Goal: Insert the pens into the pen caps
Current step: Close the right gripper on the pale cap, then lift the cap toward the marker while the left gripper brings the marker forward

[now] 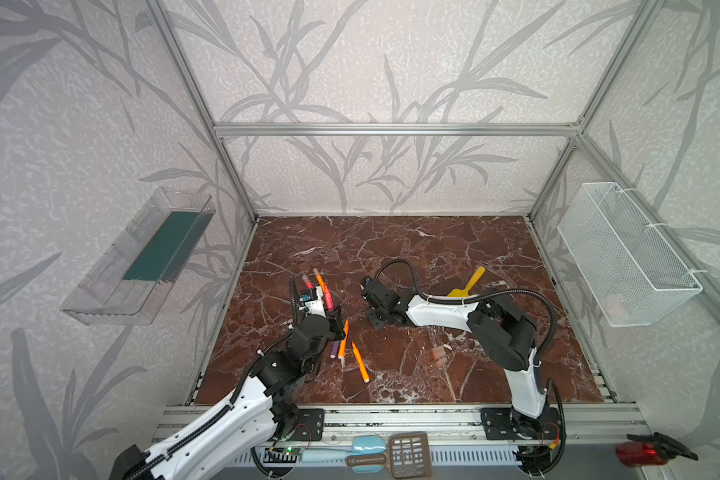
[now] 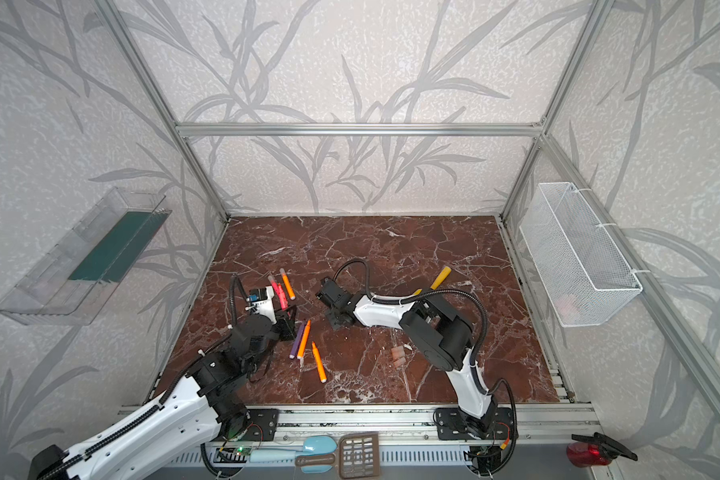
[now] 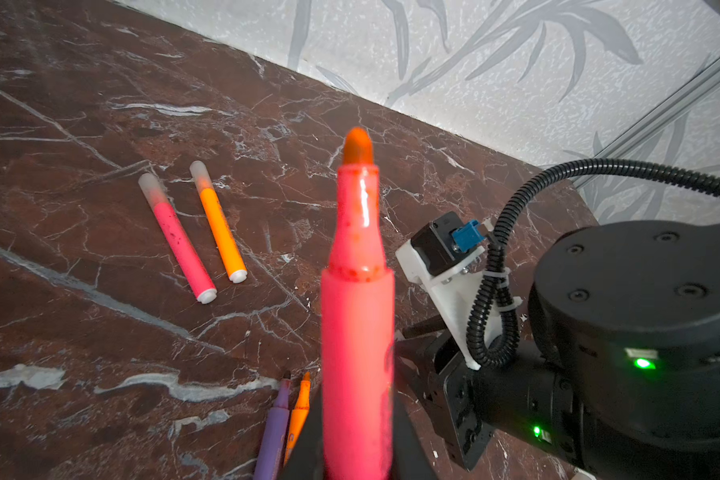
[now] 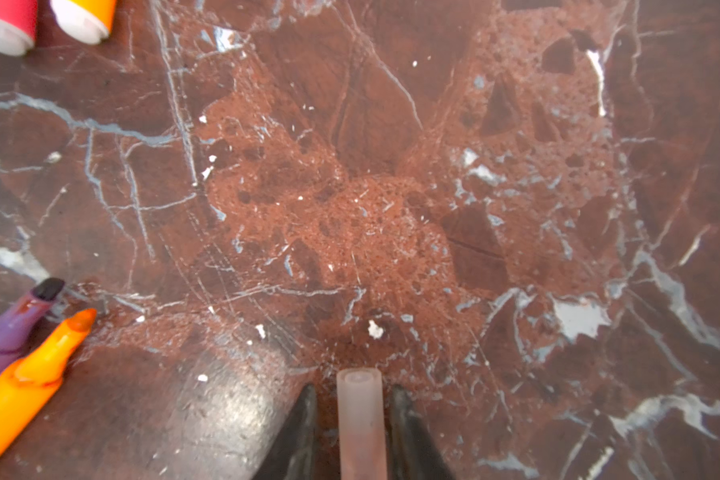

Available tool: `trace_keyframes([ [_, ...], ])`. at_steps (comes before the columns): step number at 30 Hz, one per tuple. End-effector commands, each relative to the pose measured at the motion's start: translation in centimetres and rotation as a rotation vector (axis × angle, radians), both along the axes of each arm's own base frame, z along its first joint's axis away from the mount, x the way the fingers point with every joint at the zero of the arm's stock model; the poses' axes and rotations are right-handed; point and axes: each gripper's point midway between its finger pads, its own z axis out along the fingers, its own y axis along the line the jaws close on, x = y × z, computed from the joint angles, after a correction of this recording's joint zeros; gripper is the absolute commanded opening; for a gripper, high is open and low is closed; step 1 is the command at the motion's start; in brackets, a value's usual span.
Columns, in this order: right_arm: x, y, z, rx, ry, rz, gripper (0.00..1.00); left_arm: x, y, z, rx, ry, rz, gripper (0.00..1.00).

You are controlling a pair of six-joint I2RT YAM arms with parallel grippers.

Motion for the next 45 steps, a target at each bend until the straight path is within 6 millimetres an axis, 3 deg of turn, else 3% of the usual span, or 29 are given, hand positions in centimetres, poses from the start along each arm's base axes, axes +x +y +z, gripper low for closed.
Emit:
trace_keyframes([
  [1,-0.5,-0.9,-1.8,-0.063,0.028,-0.006,0.25,-0.1,0.8,0.1,-0.02,-0.012,0.04,0.0],
  [11,-0.7,-1.2,-0.7,-0.022,0.018,-0.03,0.11,-0.2,-0.1,-0.2,0.02,-0.004,-0.024,0.0],
  [19,-1.6,-3.3,5.6,0.132,-0.09,-0.058,0.06,0.0,-1.5,0.1,0.025,0.004,-0.09,0.0],
  [27,-2.1,-9.5,11.8,0.401,-0.197,-0.196,0.0,-0.5,-6.8,0.5,-0.068,-0.004,-0.345,0.0],
  [35,-2.5,-16.6,15.1,0.598,-0.329,-0.36,0.0,-1.4,-10.7,0.6,-0.13,-0.022,-0.531,0.0],
  [45,-5.1,-23.4,20.6,0.724,-0.558,-0.489,0.0,-3.8,-17.6,0.2,0.049,-0.059,-0.736,0.0],
])
